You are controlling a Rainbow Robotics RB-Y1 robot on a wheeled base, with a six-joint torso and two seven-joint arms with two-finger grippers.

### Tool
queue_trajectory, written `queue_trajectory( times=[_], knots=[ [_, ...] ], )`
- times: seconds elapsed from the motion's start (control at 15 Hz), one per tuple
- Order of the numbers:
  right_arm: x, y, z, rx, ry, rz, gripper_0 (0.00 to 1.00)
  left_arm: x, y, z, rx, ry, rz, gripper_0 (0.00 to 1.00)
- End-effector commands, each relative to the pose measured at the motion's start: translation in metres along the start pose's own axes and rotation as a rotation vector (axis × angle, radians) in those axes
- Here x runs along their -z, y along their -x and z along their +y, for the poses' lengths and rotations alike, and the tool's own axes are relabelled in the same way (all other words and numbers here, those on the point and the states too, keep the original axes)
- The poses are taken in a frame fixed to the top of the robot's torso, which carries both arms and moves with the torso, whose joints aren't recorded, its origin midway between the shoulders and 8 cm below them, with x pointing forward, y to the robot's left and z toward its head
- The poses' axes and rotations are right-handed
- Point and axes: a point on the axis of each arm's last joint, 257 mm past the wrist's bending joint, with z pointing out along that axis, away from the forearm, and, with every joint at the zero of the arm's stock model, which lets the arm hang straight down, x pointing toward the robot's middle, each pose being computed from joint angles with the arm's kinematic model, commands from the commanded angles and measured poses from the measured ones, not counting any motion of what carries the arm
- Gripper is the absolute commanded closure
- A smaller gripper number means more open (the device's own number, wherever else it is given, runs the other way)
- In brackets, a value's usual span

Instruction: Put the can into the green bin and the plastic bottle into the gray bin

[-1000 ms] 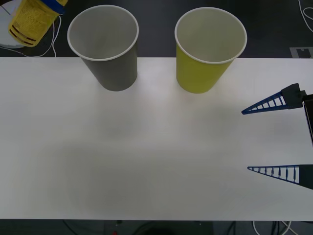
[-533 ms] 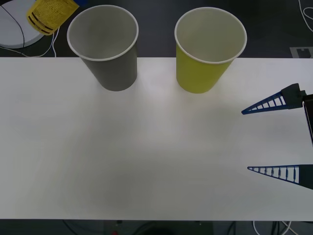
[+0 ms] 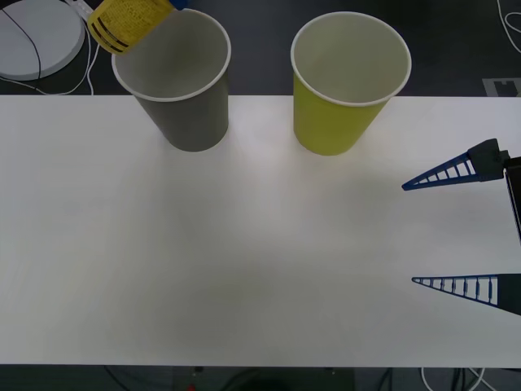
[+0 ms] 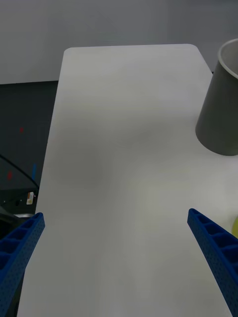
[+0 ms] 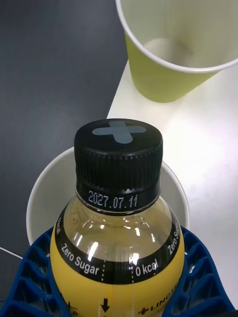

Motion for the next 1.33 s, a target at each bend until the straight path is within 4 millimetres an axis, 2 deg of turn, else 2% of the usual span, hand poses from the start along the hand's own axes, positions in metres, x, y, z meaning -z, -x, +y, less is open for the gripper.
queue_trajectory(
  times=[0.07,0.33,1.0,1.07,1.13,1.2,1.27,1.33],
  knots=[
    [0.000,0.000,0.000,0.000,0.000,0.000,0.00,-0.007,0.010,-0.003,-0.009,0.000,0.008,1.00],
    [0.000,0.000,0.000,0.000,0.000,0.000,0.00,-0.016,0.013,-0.006,-0.028,0.003,0.043,1.00],
    [0.000,0.000,0.000,0.000,0.000,0.000,0.00,-0.012,-0.007,0.003,0.005,0.002,0.063,1.00],
    [0.000,0.000,0.000,0.000,0.000,0.000,0.00,-0.012,-0.007,0.003,0.004,0.000,0.061,0.93],
    [0.000,0.000,0.000,0.000,0.000,0.000,0.00,-0.012,-0.007,0.003,0.004,0.000,0.058,0.66],
    [0.000,0.000,0.000,0.000,0.000,0.000,0.00,-0.012,-0.008,0.003,0.009,-0.003,0.057,0.13],
    [0.000,0.000,0.000,0.000,0.000,0.000,0.00,-0.011,-0.008,0.005,0.014,-0.001,0.052,0.00],
    [0.000,0.000,0.000,0.000,0.000,0.000,0.00,-0.011,-0.008,0.005,0.014,-0.002,0.049,0.00]
  ],
)
